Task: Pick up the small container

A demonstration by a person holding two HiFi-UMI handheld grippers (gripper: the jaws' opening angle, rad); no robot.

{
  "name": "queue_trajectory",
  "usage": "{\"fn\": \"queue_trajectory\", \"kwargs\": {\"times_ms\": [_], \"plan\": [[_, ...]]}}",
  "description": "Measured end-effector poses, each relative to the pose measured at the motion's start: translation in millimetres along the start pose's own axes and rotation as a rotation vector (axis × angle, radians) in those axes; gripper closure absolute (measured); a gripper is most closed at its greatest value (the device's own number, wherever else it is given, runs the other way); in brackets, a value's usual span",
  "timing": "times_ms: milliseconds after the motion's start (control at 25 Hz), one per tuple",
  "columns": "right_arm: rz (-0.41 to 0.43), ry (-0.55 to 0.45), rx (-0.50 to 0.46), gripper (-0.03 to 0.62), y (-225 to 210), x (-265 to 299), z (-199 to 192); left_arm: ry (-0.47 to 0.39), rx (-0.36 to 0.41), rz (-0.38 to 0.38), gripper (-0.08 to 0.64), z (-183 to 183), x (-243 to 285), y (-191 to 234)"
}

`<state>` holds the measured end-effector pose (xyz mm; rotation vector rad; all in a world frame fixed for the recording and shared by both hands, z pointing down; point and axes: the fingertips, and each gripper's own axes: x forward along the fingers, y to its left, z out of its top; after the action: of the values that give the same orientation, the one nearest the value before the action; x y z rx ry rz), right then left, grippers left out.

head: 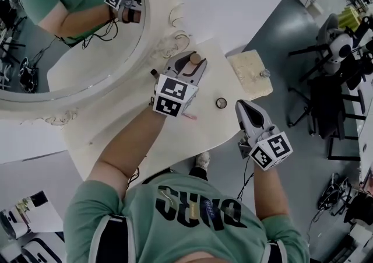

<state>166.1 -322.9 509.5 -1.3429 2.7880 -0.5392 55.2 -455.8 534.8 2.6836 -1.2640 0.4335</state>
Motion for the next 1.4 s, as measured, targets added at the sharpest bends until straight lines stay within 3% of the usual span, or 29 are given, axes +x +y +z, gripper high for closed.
{"fn": "queue_trajectory", "kwargs": {"times_ms": [1400], "plan": [[-0.05,-0.151,-0.163,0.583,28.3,-67.4,146.6,-0.105,0.038,-0.207,0.423,180.9,-96.1,-74.2]]}}
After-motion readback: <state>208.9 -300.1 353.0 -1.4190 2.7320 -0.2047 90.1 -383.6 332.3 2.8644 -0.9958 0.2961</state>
